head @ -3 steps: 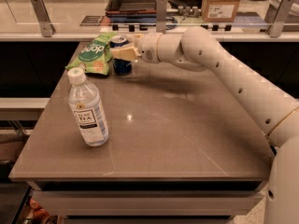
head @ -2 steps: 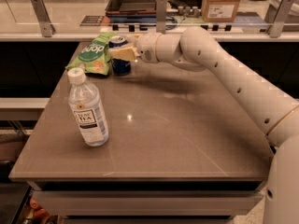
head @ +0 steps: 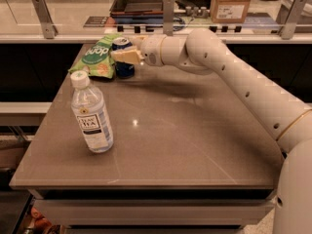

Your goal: Move pepsi can near green rice chip bag

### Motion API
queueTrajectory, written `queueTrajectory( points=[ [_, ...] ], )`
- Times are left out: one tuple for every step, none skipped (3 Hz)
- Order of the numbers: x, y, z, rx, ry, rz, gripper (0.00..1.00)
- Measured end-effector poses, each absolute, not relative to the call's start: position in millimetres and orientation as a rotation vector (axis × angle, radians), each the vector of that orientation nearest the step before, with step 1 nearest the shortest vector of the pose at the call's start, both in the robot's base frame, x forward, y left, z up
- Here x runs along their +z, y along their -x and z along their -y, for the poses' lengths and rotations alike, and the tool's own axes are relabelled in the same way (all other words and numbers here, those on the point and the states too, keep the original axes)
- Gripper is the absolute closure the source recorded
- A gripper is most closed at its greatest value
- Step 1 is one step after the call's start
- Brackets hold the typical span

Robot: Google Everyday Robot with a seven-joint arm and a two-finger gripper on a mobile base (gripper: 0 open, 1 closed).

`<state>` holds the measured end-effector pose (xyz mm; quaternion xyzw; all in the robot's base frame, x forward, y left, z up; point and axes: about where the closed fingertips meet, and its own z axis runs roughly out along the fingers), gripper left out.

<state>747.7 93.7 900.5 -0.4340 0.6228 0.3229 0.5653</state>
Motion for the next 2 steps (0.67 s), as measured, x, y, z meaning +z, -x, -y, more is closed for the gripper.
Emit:
queueTrajectory(
  points=[
    [900.2, -747.1, -96.4, 0.763, 1.023, -1.464, 0.0],
    [900.2, -747.0, -96.5, 0.763, 1.023, -1.463, 0.0]
  ],
)
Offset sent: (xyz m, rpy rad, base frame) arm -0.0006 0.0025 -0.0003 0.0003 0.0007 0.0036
